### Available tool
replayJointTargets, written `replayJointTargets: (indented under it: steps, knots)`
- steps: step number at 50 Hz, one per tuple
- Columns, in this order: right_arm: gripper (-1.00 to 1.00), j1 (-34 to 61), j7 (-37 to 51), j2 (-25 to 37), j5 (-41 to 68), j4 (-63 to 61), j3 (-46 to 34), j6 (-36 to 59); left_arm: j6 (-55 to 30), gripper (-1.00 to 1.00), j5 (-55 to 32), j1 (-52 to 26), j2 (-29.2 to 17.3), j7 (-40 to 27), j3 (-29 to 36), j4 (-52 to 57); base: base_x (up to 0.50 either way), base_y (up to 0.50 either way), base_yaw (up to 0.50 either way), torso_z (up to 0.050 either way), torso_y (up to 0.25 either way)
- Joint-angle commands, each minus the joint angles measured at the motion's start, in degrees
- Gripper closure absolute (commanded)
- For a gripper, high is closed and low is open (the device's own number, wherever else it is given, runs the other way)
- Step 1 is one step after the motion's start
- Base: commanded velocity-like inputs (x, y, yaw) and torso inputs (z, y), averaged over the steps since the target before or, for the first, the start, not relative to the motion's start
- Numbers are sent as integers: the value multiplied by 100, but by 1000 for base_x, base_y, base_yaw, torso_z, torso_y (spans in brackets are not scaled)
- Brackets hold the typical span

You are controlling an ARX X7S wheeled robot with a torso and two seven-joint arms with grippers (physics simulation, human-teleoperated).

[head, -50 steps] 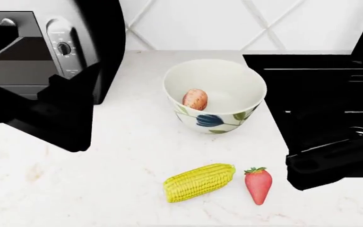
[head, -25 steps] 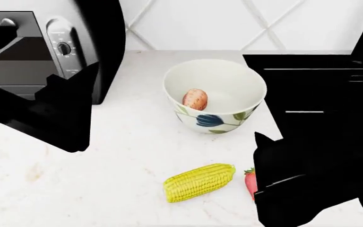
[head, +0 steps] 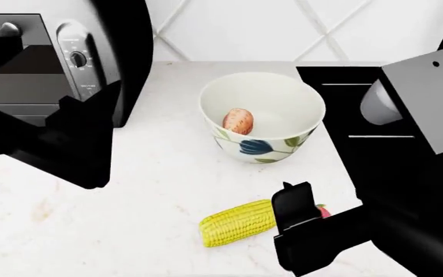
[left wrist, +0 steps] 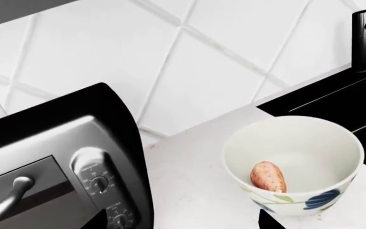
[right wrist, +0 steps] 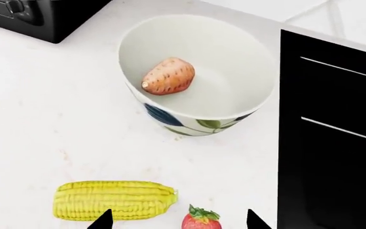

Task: There is a mixed pile of frozen fruits and vegetables on the counter. Locate all the frozen vegetables and place the items in a bowl on the counter. Take all the frozen fruits and defrost them in a running sink.

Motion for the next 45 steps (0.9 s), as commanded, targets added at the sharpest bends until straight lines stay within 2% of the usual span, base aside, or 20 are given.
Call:
replayJointTargets:
  steps: [1,23,45]
  knots:
    - [-100,-354,-89,81,-417,15,-285,81,5,-100,14,30,-23,16,-2,19,0,0,0,0,0]
    - [-100,-572,-41,379,-564,-34,-618,330,11,-100,35,55,-22,21,5,22,0,0,0,0,0]
    - [-100,-1053,-336,590,-1162,30,-881,433,34,-100,55,119,-94,55,-13,68,0,0,0,0,0]
